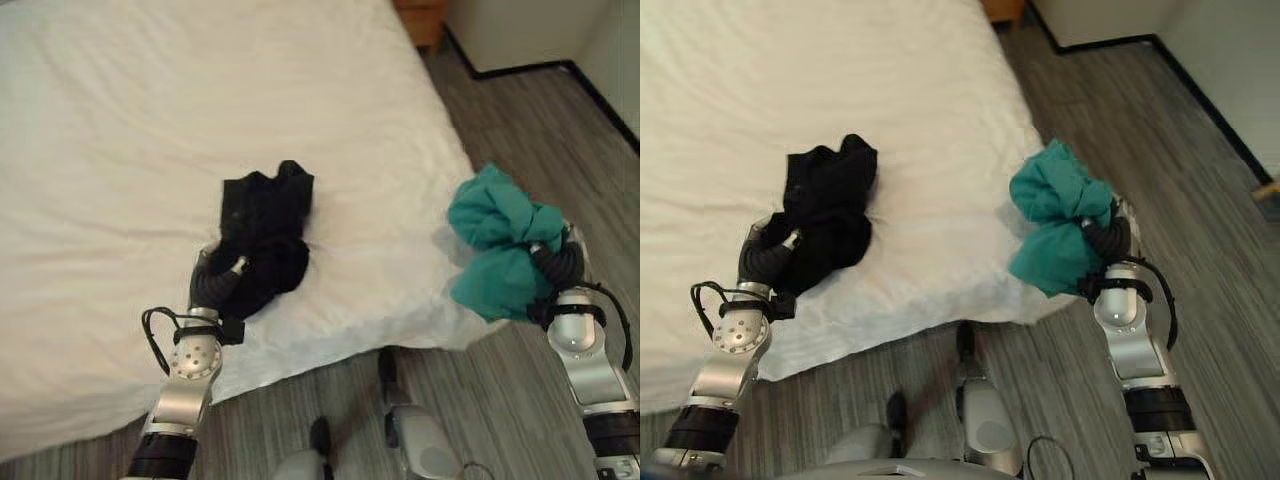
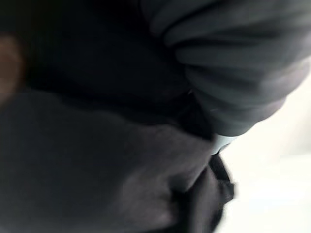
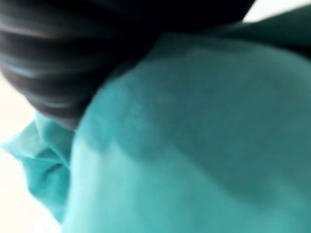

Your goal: Pick up bed clothes into laundry basket.

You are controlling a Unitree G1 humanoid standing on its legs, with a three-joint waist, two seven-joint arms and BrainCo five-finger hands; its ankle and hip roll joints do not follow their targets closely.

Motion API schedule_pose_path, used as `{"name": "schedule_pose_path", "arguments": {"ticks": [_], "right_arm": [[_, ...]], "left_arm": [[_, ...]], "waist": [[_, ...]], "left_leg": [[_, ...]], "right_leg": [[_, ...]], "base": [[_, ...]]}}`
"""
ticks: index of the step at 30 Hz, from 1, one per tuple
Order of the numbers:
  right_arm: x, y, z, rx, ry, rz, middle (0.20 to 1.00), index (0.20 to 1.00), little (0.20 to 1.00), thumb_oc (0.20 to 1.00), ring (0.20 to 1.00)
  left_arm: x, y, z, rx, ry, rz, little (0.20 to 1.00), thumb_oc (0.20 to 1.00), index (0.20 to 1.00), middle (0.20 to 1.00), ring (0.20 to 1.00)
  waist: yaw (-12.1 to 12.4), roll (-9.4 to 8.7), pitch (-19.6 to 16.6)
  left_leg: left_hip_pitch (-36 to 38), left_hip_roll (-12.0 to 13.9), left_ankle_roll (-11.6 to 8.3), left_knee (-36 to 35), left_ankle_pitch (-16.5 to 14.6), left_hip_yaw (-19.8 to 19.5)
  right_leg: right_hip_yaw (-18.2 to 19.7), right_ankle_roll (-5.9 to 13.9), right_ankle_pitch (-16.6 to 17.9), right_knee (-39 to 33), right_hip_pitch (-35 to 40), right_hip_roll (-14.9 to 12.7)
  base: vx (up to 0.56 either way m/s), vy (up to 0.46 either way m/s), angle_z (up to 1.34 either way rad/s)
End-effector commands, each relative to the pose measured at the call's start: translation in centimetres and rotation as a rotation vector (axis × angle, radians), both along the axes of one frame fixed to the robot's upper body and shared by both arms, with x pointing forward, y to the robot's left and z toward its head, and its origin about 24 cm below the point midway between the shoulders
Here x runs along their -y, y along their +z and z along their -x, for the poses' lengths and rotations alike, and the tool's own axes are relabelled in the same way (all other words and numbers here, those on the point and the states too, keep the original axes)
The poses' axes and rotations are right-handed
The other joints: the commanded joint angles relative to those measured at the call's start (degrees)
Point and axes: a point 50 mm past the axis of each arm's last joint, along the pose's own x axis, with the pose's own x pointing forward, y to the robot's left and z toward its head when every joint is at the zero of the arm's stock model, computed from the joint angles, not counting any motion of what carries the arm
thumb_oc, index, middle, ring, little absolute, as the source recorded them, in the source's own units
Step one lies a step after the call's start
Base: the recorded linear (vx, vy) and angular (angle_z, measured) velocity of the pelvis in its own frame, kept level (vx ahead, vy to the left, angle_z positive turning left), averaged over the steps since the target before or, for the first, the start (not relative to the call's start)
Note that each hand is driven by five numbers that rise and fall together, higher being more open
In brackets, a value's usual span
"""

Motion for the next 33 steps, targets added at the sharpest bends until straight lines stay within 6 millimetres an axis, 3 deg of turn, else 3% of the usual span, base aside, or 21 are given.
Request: {"name": "schedule_pose_path", "arguments": {"ticks": [1, 3, 5, 7, 9, 10, 12, 13, 15, 17, 20, 22, 25, 29, 30, 31, 33], "right_arm": [[-0.4, 2.5, 0.4, 0.112, 0.067, 0.079, 0.200, 0.200, 0.200, 0.200, 0.200], [-0.3, 2.0, 1.4, 0.100, 0.056, 0.066, 0.200, 0.200, 0.200, 0.200, 0.200], [0.1, 1.4, 2.3, 0.081, 0.034, 0.079, 0.200, 0.200, 0.200, 0.200, 0.200], [0.2, 1.4, 2.7, 0.078, 0.032, 0.088, 0.200, 0.200, 0.200, 0.200, 0.200], [-0.1, 1.7, 2.9, 0.103, 0.034, 0.105, 0.200, 0.200, 0.200, 0.200, 0.200], [-0.2, 2.0, 2.8, 0.115, 0.038, 0.127, 0.200, 0.200, 0.200, 0.200, 0.200], [-0.3, 2.4, 2.7, 0.137, 0.036, 0.156, 0.200, 0.200, 0.200, 0.200, 0.200], [-0.2, 3.0, 2.5, 0.156, 0.024, 0.223, 0.200, 0.200, 0.200, 0.200, 0.200], [-0.3, 3.4, 2.3, 0.164, 0.015, 0.272, 0.200, 0.200, 0.200, 0.200, 0.200], [-0.6, 4.3, 1.7, 0.199, 0.001, 0.353, 0.200, 0.200, 0.200, 0.200, 0.200], [-1.1, 4.6, 1.6, 0.228, 0.007, 0.340, 0.200, 0.200, 0.200, 0.200, 0.200], [-2.5, 5.3, 1.4, 0.315, 0.043, 0.249, 0.200, 0.200, 0.200, 0.200, 0.200], [-3.7, 6.2, 1.5, 0.398, 0.073, 0.214, 0.200, 0.200, 0.200, 0.200, 0.200], [-4.3, 6.6, 1.8, 0.441, 0.089, 0.200, 0.200, 0.200, 0.200, 0.200, 0.200], [-4.8, 7.3, 1.4, 0.465, 0.120, 0.235, 0.200, 0.200, 0.200, 0.200, 0.200], [-4.8, 7.3, 1.3, 0.466, 0.121, 0.237, 0.200, 0.200, 0.200, 0.200, 0.200], [-5.1, 7.7, 0.5, 0.454, 0.155, 0.330, 0.200, 0.200, 0.200, 0.200, 0.200]], "left_arm": [[-0.2, 3.1, 0.7, 0.182, -0.014, -0.048, 0.200, 0.200, 0.200, 0.200, 0.200], [-0.1, 4.2, 0.7, 0.224, -0.013, -0.083, 0.200, 0.200, 0.200, 0.200, 0.200], [0.3, 5.5, 0.5, 0.287, -0.011, -0.102, 0.200, 0.200, 0.200, 0.200, 0.200], [0.5, 6.1, 0.5, 0.313, -0.009, -0.110, 0.200, 0.200, 0.200, 0.200, 0.200], [0.9, 8.8, 0.5, 0.448, 0.015, -0.125, 0.200, 0.200, 0.200, 0.200, 0.200], [0.9, 9.8, 0.5, 0.497, 0.033, -0.143, 0.200, 0.200, 0.200, 0.200, 0.200], [1.6, 11.1, 0.3, 0.558, 0.031, -0.167, 0.200, 0.200, 0.200, 0.200, 0.200], [2.1, 12.3, 0.4, 0.627, 0.031, -0.157, 0.200, 0.200, 0.200, 0.200, 0.200], [2.5, 12.6, 0.4, 0.649, 0.019, -0.147, 0.200, 0.200, 0.200, 0.200, 0.200], [3.6, 13.1, 0.9, 0.706, -0.023, -0.085, 0.200, 0.200, 0.200, 0.200, 0.200], [4.4, 13.1, 1.3, 0.723, -0.073, -0.027, 0.200, 0.200, 0.200, 0.200, 0.200], [5.5, 12.5, 1.6, 0.717, -0.150, 0.104, 0.200, 0.200, 0.200, 0.200, 0.200], [6.4, 11.2, 1.5, 0.667, -0.210, 0.199, 0.200, 0.200, 0.200, 0.200, 0.200], [7.3, 9.3, 1.2, 0.582, -0.247, 0.289, 0.200, 0.200, 0.200, 0.200, 0.200], [7.0, 8.4, 1.1, 0.546, -0.223, 0.309, 0.200, 0.200, 0.200, 0.200, 0.200], [6.9, 8.4, 1.0, 0.548, -0.221, 0.310, 0.200, 0.200, 0.200, 0.200, 0.200], [6.5, 7.3, 1.1, 0.506, -0.184, 0.291, 0.200, 0.200, 0.200, 0.200, 0.200]], "waist": [[-1.95, -0.01, -6.62], [-3.48, -0.32, -7.79], [-6.48, -0.94, -9.26], [-7.04, -0.84, -9.31], [-8.07, 0.54, -8.93], [-7.66, 1.22, -9.08], [-7.88, 1.89, -9.42], [-8.07, 2.31, -10.42], [-7.99, 2.37, -10.67], [-7.33, 2.81, -11.68], [-6.86, 3.25, -12.32], [-6.47, 3.82, -13.07], [-6.68, 4.37, -13.41], [-7.76, 5.76, -12.63], [-6.80, 6.58, -11.45], [-6.69, 6.88, -11.28], [-4.39, 6.74, -9.97]], "left_leg": [[-2.19, 2.66, -5.59, -3.34, 4.13, 1.80], [-1.59, 3.31, -5.91, -3.42, 4.18, 4.28], [-0.07, 3.58, -5.95, -3.42, 3.22, 7.62], [0.50, 3.61, -5.55, -3.42, 3.04, 8.56], [1.28, 4.94, -5.42, -3.42, 3.27, 13.01], [1.20, 5.88, -5.82, -3.42, 3.71, 15.44], [1.58, 7.31, -6.19, -3.42, 4.45, 18.59], [2.41, 8.57, -6.62, -3.42, 3.96, 20.92], [2.75, 8.78, -6.60, -3.42, 4.15, 22.13], [3.80, 9.25, -6.83, -3.25, 4.72, 25.97], [5.03, 9.74, -7.28, -3.05, 5.22, 29.07], [6.74, 10.75, -8.03, -2.48, 6.16, 34.37], [8.20, 11.94, -8.92, -0.79, 5.94, 37.78], [9.02, 14.85, -10.82, 3.77, 5.73, 38.66], [7.47, 17.96, -13.31, 12.40, 10.24, 37.22], [7.24, 18.93, -13.98, 13.37, 10.38, 37.15], [4.01, 22.16, -15.55, 24.87, 17.89, 31.15]], "right_leg": [[-1.74, 4.50, -4.40, -2.60, 8.09, -3.14], [-1.92, 5.40, -4.07, -1.68, 8.04, -3.84], [-1.31, 6.21, -3.38, -0.90, 7.74, -4.19], [-1.01, 6.49, -3.30, -0.37, 7.66, -4.25], [-8.26, 7.07, -2.99, 1.64, 6.21, -7.12], [-14.23, 6.37, -3.54, 1.61, 6.49, -9.31], [-21.03, 5.41, -3.69, 2.77, 7.41, -12.23], [-23.05, 6.21, -4.33, 3.35, 9.52, -14.14], [-23.35, 6.33, -3.99, 3.65, 10.23, -14.85], [-24.16, 7.46, -1.92, 3.05, 12.42, -17.29], [-26.31, 7.94, -0.62, 1.43, 13.80, -18.61], [-32.60, 7.54, -0.49, -0.03, 14.93, -20.07], [-33.54, 6.86, -1.61, -1.08, 14.99, -19.44], [-30.19, 5.07, -4.22, -1.60, 14.40, -16.47], [-28.54, 3.76, -6.49, -3.28, 15.61, -13.40], [-28.42, 3.37, -6.74, -3.55, 15.75, -12.66], [-26.57, 0.81, -9.71, -4.79, 18.12, -8.90]], "base": [[0.00, 0.124, -0.76], [-0.01, 0.169, -0.51], [-0.02, 0.218, -0.69], [-0.05, 0.113, -0.63], [-0.13, 0.102, -0.55], [-0.12, 0.036, -0.60], [-0.09, -0.006, -1.56], [-0.02, -0.018, -1.62], [-0.03, -0.038, -1.03], [-0.06, -0.124, -1.26], [-0.01, -0.147, -1.57], [0.03, -0.283, -1.15], [0.11, -0.311, -1.72], [0.16, -0.325, -0.75], [0.13, -0.287, -0.77], [0.21, -0.420, -1.05], [0.24, -0.399, -0.90]]}}
